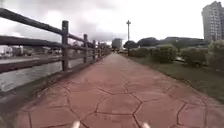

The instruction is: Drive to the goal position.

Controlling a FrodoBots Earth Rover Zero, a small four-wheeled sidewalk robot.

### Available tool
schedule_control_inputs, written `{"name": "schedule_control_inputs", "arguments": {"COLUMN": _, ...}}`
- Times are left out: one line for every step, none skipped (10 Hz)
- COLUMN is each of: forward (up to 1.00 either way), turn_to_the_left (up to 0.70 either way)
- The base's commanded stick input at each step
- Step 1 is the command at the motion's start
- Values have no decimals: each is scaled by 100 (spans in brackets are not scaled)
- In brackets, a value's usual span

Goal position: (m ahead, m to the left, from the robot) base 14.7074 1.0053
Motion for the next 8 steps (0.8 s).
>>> {"name": "schedule_control_inputs", "arguments": {"forward": 70, "turn_to_the_left": 0}}
{"name": "schedule_control_inputs", "arguments": {"forward": 70, "turn_to_the_left": 0}}
{"name": "schedule_control_inputs", "arguments": {"forward": 70, "turn_to_the_left": 0}}
{"name": "schedule_control_inputs", "arguments": {"forward": 70, "turn_to_the_left": 0}}
{"name": "schedule_control_inputs", "arguments": {"forward": 70, "turn_to_the_left": 0}}
{"name": "schedule_control_inputs", "arguments": {"forward": 70, "turn_to_the_left": 0}}
{"name": "schedule_control_inputs", "arguments": {"forward": 70, "turn_to_the_left": 0}}
{"name": "schedule_control_inputs", "arguments": {"forward": 70, "turn_to_the_left": 0}}
